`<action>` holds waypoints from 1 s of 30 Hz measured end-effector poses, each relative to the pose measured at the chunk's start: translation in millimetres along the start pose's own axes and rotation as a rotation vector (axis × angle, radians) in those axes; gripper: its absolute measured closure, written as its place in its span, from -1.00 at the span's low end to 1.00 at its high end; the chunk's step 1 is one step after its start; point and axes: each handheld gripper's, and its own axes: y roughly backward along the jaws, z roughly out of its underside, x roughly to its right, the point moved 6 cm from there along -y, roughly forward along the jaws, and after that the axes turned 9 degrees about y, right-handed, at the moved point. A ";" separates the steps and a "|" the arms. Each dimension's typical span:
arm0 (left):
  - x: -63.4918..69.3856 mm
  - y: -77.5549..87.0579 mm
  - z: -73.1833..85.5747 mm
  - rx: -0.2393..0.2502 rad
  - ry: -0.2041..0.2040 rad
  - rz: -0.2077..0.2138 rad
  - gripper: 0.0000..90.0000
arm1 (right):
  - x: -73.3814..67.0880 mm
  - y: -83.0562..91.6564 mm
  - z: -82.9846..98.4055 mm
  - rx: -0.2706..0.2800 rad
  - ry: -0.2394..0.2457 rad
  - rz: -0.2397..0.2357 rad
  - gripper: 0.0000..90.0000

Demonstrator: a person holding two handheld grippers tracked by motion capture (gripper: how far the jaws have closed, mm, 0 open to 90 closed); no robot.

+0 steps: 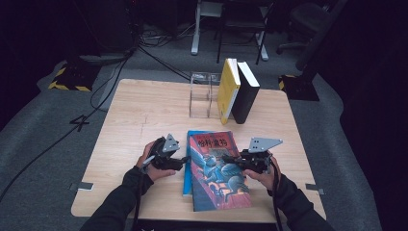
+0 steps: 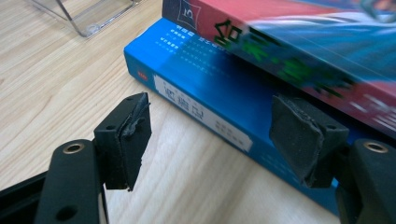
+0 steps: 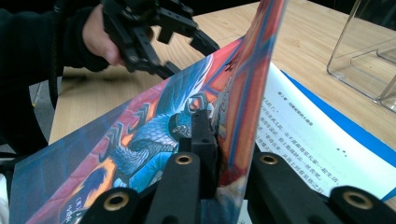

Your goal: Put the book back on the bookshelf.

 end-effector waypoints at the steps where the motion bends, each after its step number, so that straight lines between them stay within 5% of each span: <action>1: -0.4 -2.0 -1.8 0.003 -0.004 -0.004 -0.34 | -0.1 0.2 -0.4 0.003 0.002 0.000 0.90; 7: -7.1 -14.9 -9.0 0.019 0.041 0.012 -0.25 | 0.4 1.4 -3.5 0.011 0.009 0.003 0.90; 13: -16.5 -6.8 -20.9 0.098 0.080 0.059 0.17 | 4.4 3.6 -10.0 0.036 0.022 0.028 0.91; 22: -30.4 10.3 -46.4 0.205 0.053 0.108 0.72 | 6.7 3.1 -33.1 0.100 0.085 0.050 0.92; 30: -32.9 25.0 -71.7 0.273 0.034 0.160 0.99 | 4.3 8.0 -50.9 0.172 0.131 0.058 0.91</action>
